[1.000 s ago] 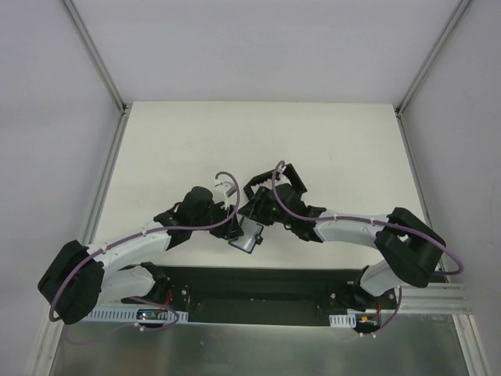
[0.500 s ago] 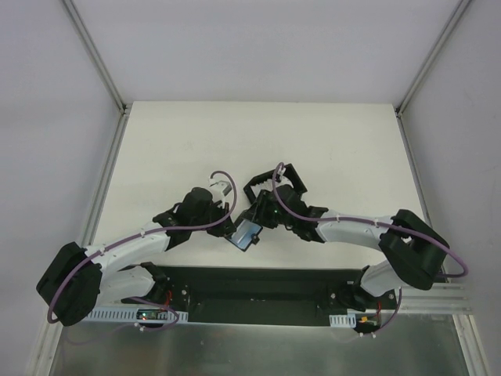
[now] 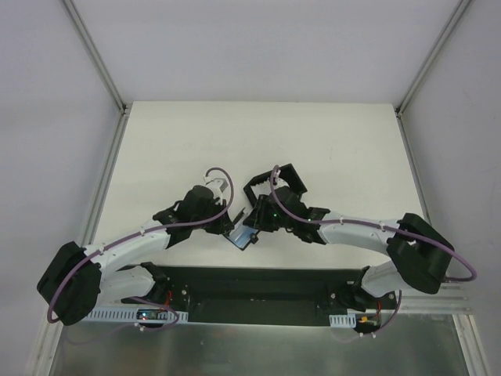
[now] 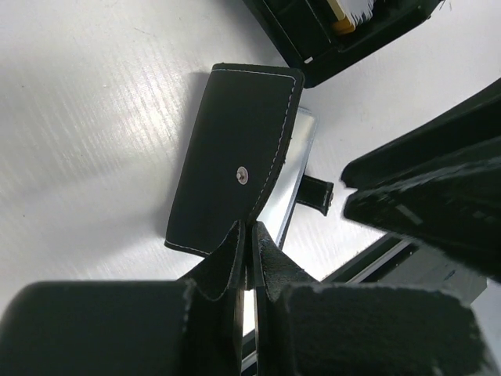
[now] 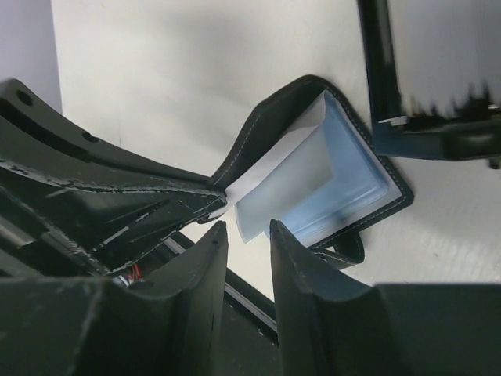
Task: Put the credit cards into the card holder
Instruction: Open the card holder at the center of the board.
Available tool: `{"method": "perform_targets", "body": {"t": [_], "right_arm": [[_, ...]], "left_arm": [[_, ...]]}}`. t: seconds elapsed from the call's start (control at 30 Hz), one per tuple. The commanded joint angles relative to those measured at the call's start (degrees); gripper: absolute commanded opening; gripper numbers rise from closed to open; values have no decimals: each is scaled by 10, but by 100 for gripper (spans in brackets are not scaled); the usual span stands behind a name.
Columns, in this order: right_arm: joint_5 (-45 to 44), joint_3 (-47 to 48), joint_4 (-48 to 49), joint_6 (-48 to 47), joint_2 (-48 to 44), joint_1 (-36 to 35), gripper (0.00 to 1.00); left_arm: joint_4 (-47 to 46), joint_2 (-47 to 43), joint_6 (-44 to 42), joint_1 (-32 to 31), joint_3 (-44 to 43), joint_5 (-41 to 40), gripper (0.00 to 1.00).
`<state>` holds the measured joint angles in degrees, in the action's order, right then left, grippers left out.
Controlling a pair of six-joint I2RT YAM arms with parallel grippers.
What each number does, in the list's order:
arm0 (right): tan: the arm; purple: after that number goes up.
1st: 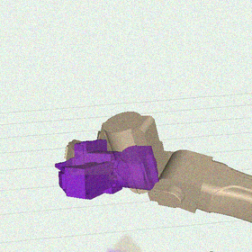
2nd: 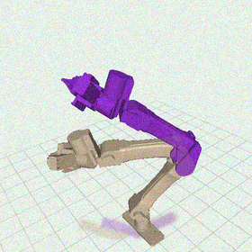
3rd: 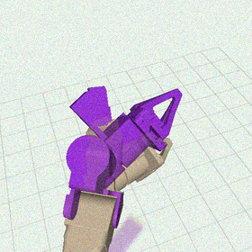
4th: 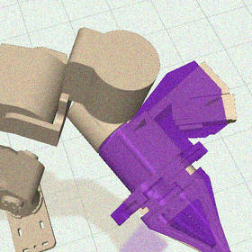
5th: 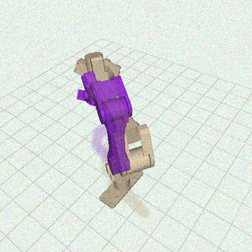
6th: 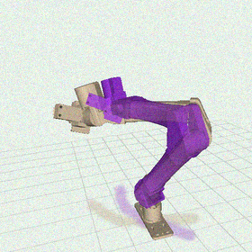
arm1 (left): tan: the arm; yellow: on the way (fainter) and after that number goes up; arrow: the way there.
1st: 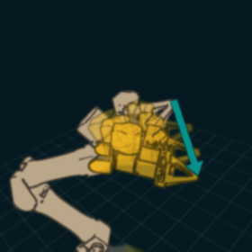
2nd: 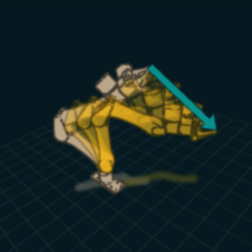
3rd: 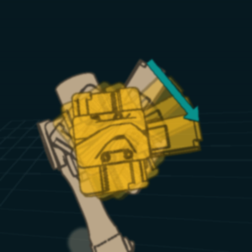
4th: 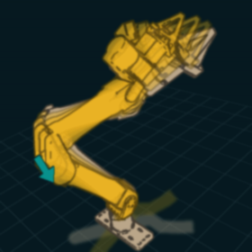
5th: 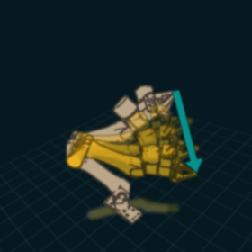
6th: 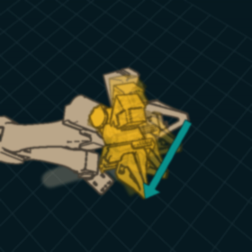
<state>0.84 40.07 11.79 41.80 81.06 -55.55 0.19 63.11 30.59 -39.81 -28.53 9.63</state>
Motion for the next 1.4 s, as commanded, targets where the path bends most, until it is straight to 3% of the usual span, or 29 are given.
{"method": "perform_targets", "body": {"t": [0.0, 0.17, 0.7, 0.87, 1.03, 1.37], "right_arm": [[21, 54, -26, -34, 34, -18, 31], [1, 96, -110, -49, 67, -32, 29], [-41, 35, -186, -29, 50, -37, 26], [-44, 26, -176, -23, 48, -33, 30], [-25, 10, -96, -12, 54, -28, 33], [-45, 10, -115, -30, 63, -11, 30]], "left_arm": [[30, -5, 21, -3, -21, -15, 0], [46, -8, 33, -3, -28, -22, 0], [83, -34, 66, -3, -33, -44, 0], [94, -50, 83, -3, -27, -51, 0], [102, -47, 99, -2, -12, -66, 0], [132, -58, 88, 7, 10, -112, 0]]}}
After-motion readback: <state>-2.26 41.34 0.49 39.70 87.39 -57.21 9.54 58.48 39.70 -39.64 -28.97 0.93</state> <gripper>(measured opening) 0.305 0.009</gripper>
